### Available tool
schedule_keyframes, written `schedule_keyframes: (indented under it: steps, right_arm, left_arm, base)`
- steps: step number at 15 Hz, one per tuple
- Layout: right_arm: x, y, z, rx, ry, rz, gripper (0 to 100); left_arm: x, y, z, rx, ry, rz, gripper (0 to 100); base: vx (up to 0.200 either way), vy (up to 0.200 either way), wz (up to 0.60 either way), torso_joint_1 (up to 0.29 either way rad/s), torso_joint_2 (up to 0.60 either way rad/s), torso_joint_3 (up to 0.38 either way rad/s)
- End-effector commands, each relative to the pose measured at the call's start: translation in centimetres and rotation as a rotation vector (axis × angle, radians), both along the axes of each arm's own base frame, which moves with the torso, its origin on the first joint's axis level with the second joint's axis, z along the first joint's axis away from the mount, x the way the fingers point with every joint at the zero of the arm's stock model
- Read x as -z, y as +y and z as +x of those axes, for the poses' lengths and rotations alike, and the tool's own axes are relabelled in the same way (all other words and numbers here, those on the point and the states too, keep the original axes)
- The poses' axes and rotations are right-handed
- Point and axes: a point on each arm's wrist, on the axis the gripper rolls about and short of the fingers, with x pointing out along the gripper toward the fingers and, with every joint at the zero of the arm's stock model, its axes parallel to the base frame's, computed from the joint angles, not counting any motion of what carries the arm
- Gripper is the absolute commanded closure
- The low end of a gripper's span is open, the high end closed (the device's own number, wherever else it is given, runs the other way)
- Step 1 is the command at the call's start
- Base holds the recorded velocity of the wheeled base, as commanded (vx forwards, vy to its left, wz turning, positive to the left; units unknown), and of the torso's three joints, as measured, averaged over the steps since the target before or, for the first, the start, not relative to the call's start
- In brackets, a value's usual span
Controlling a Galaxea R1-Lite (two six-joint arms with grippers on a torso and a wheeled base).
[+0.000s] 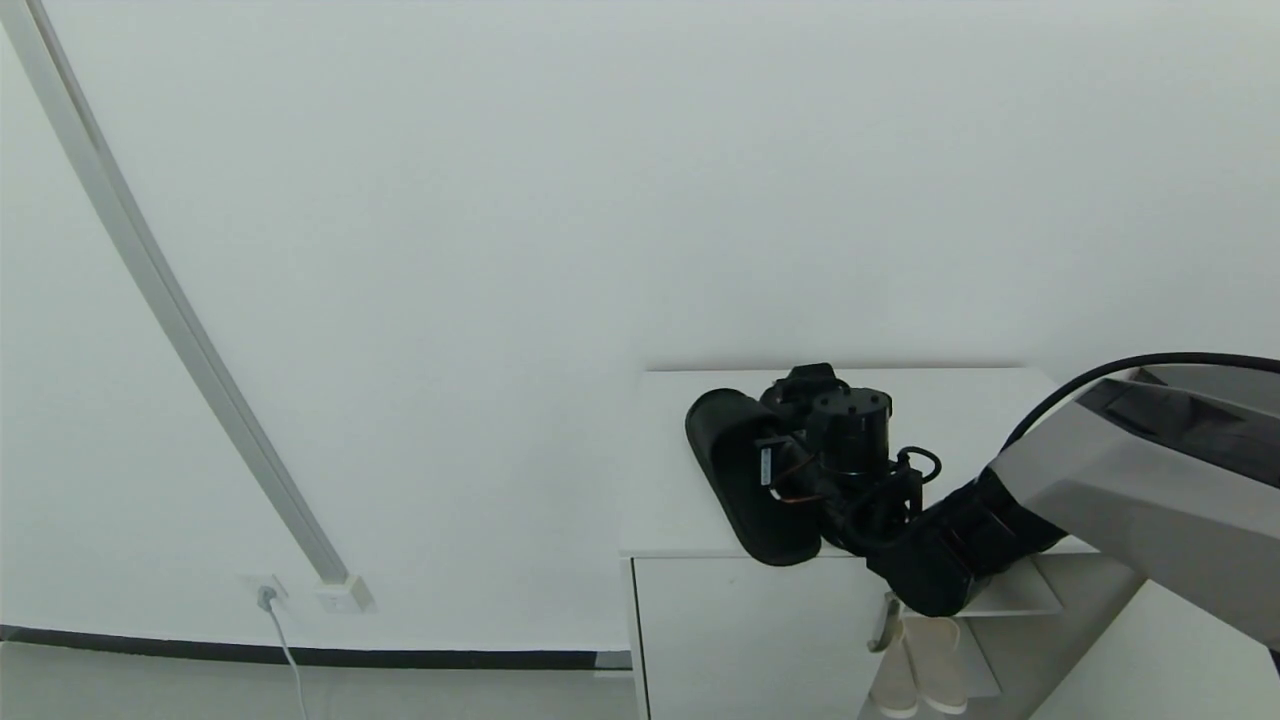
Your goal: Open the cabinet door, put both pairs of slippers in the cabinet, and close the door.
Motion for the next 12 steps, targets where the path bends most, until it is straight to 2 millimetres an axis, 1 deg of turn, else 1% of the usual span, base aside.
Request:
schedule_keyframes:
  steps: [1,2,4,5,6,7,9,11,12]
  right_arm:
    - [-1.7,-0.4,-0.8,-0.003,-0.025,0.017,100]
    - [-2.4,-0.6,-1.2,-0.004,-0.032,0.023,100]
    - [-3.9,-1.1,-3.2,-0.023,-0.037,0.025,100]
    - [-4.1,-1.2,-3.8,-0.031,-0.035,0.023,100]
    - [-5.0,-1.7,-5.9,-0.055,-0.033,0.023,100]
    - [-5.6,-2.0,-7.4,-0.075,-0.032,0.023,100]
    - [-6.2,-2.6,-10.6,-0.153,-0.018,0.02,100]
    - [-6.3,-3.3,-13.3,-0.226,0.001,0.014,100]
    - [-6.5,-3.6,-14.0,-0.249,0.003,0.017,100]
  left_arm:
    - [0.0,0.0,0.0,0.0,0.001,-0.001,100]
    - [0.0,0.0,0.0,0.0,0.001,-0.001,100]
    - [0.0,0.0,0.0,0.0,0.001,-0.001,100]
    - [0.0,0.0,0.0,0.0,0.001,0.001,100]
    - [0.0,0.0,0.0,0.0,0.001,0.001,100]
    - [0.0,0.0,0.0,0.0,0.001,0.001,100]
    - [0.0,0.0,0.0,0.0,0.001,0.001,100]
    - [0.0,0.0,0.0,0.002,0.001,0.003,100]
    - [0.0,0.0,0.0,0.002,0.001,0.003,100]
  base:
    - [0.0,0.0,0.0,0.0,0.0,0.0]
    - [0.0,0.0,0.0,0.0,0.0,0.0]
    - [0.0,0.0,0.0,0.0,0.0,0.0]
    - [0.0,0.0,0.0,0.0,0.0,0.0]
    - [0.0,0.0,0.0,0.0,0.0,0.0]
    - [0.0,0.0,0.0,0.0,0.0,0.0]
    - [0.0,0.0,0.0,0.0,0.0,0.0]
    - [0.0,0.0,0.0,0.0,0.0,0.0]
    - [0.0,0.0,0.0,0.0,0.0,0.0]
